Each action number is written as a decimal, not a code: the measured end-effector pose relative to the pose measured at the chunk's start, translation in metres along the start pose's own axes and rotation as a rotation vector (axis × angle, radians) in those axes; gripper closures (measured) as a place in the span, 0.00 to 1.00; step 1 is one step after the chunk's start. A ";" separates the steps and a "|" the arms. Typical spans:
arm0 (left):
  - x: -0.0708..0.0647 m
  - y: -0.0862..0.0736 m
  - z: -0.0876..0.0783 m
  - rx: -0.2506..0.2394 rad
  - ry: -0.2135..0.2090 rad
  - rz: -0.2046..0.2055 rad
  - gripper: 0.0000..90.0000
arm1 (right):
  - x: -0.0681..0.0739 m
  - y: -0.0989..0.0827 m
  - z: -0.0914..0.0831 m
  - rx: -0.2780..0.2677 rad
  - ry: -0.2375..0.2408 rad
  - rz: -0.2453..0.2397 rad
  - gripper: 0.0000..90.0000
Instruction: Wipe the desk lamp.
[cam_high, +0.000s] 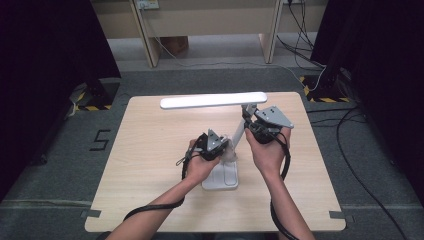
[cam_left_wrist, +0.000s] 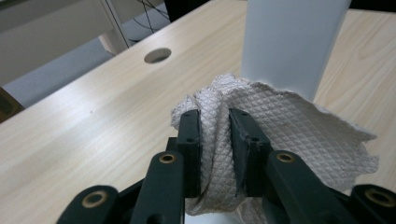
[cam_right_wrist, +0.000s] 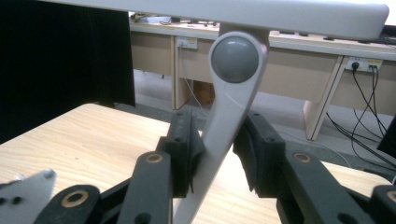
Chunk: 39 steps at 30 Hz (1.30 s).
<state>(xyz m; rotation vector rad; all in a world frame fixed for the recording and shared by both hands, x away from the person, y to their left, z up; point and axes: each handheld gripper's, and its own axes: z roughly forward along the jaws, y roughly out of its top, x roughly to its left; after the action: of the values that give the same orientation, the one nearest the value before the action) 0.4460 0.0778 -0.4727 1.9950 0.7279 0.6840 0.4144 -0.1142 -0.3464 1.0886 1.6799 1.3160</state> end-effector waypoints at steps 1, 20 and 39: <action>0.000 0.000 0.000 0.000 0.000 0.000 0.83 | 0.000 0.000 0.000 0.000 0.000 0.000 0.74; 0.008 -0.013 0.004 0.103 -0.058 0.000 0.83 | 0.006 0.001 0.001 0.007 -0.005 -0.004 0.72; 0.024 -0.010 -0.034 0.086 -0.067 -0.065 0.83 | 0.003 -0.025 -0.018 0.014 0.031 0.017 0.47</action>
<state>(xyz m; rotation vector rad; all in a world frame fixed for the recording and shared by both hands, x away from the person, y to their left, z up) 0.4361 0.1183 -0.4611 2.0528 0.7903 0.5530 0.3919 -0.1207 -0.3674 1.0979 1.7090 1.3399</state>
